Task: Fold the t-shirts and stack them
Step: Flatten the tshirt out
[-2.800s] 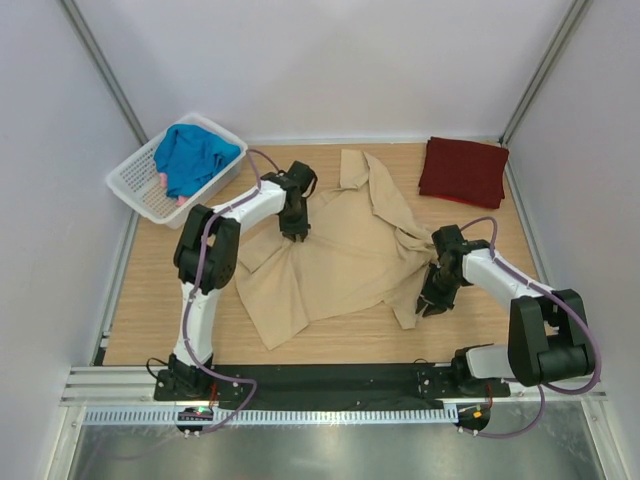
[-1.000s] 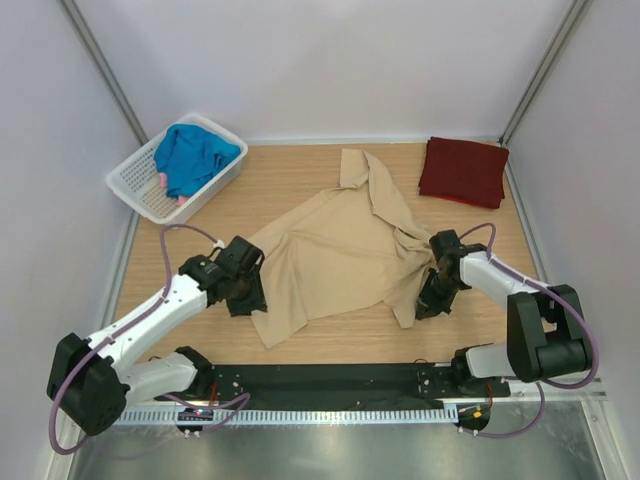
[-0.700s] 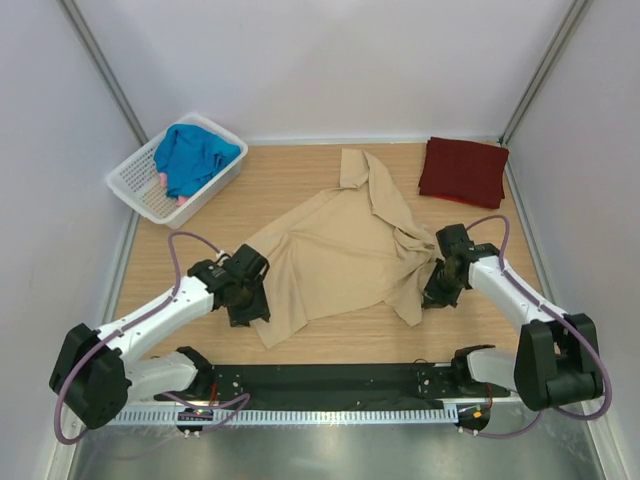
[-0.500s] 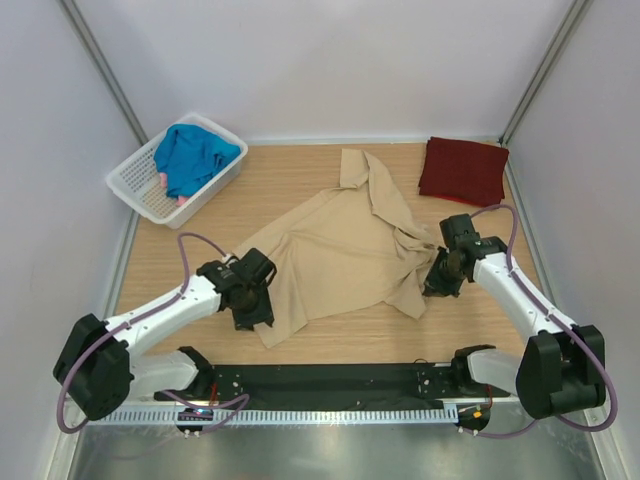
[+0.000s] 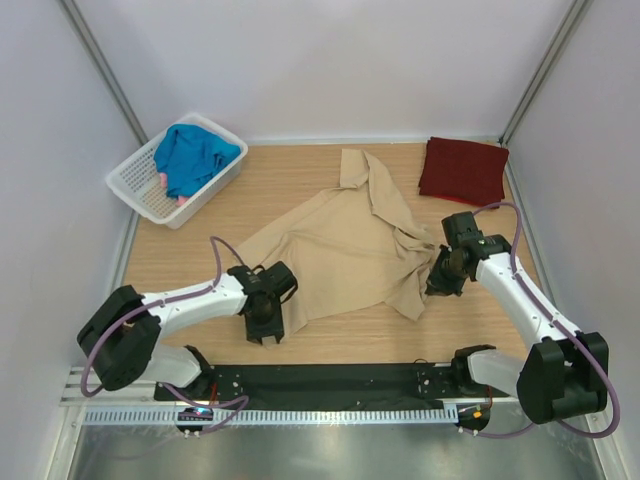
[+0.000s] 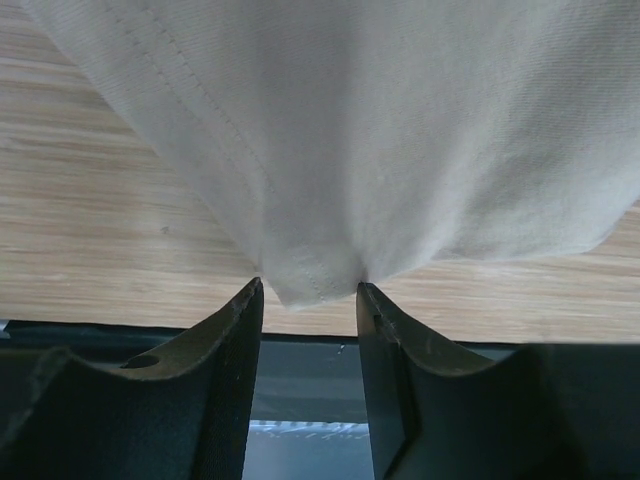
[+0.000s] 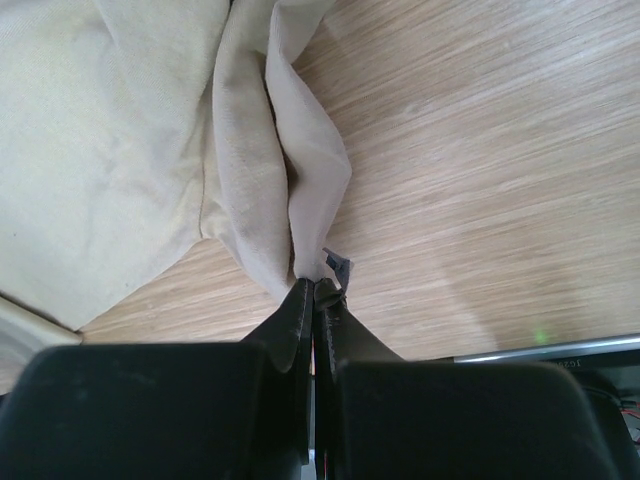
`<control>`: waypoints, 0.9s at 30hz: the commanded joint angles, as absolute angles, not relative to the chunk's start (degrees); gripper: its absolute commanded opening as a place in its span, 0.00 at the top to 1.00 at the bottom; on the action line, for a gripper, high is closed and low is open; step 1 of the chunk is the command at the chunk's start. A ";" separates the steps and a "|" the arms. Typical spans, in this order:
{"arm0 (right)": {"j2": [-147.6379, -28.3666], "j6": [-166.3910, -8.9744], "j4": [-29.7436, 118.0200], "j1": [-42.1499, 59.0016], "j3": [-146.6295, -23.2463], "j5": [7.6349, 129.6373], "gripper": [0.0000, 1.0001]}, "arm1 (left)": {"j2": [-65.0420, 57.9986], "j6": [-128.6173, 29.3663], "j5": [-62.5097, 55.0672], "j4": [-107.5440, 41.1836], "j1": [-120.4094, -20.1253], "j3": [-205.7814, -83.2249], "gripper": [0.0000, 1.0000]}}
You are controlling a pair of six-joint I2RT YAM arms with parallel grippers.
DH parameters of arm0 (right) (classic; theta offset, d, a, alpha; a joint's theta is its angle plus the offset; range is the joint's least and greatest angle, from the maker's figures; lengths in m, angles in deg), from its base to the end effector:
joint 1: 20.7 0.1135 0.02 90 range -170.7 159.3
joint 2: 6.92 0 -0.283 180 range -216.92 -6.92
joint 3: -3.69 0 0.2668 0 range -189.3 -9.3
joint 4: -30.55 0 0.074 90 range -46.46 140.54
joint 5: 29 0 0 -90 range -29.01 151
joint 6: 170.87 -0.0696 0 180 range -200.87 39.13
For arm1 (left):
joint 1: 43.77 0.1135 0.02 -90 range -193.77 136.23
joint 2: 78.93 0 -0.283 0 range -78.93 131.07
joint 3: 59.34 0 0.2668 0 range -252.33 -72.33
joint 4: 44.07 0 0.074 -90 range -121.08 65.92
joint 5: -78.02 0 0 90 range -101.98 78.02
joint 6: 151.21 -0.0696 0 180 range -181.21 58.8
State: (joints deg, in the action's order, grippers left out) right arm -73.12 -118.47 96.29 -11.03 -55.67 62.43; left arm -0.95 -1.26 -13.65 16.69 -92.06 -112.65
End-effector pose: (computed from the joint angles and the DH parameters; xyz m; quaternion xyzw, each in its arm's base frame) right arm 0.2104 0.0376 0.2037 0.2367 0.9596 0.0720 0.1338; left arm 0.1445 -0.1591 0.1358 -0.1021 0.9939 -0.0238 0.0352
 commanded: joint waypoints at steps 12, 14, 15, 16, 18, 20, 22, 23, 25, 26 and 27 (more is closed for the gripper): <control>-72.75 -115.94 99.35 -10.95 -63.00 59.34 0.99 | 1.07 1.55 -13.73 11.28 -93.07 -111.70 1.00; -73.28 -114.10 100.14 -10.86 -65.98 58.28 0.99 | -1.22 1.02 -18.19 16.01 -93.07 -115.46 1.00; -73.37 -113.57 101.01 -10.94 -67.39 56.62 0.99 | -2.71 0.50 -20.05 17.95 -92.99 -117.32 1.00; -73.71 -112.78 101.46 -10.95 -68.88 55.73 0.99 | -5.16 -0.20 -22.50 19.88 -92.81 -119.77 1.00; -74.86 -110.85 102.51 -11.03 -74.24 53.19 0.99 | -8.42 -2.40 -28.49 25.77 -91.33 -127.48 1.00; -76.52 -109.09 102.96 -11.30 -80.12 52.03 0.99 | -9.75 -5.55 -31.04 28.94 -89.31 -132.51 1.00; -77.58 -108.12 103.31 -11.65 -86.08 51.15 0.99 | -10.54 -8.19 -33.86 32.28 -85.54 -140.60 1.00; -78.46 -107.07 102.96 -11.65 -88.03 50.98 0.99 | -10.72 -10.82 -34.30 32.90 -84.04 -143.41 1.00; -79.16 -106.36 102.52 -12.00 -93.73 50.54 0.99 | -10.72 -13.38 -34.83 34.40 -79.31 -150.16 1.00; -79.78 -106.01 102.00 -12.26 -95.68 50.62 0.99 | -10.72 -15.74 -34.92 34.40 -78.06 -151.94 1.00; -80.13 -105.22 101.47 -12.35 -97.61 50.54 0.99 | -10.72 -16.72 -35.36 34.05 -76.74 -155.10 1.00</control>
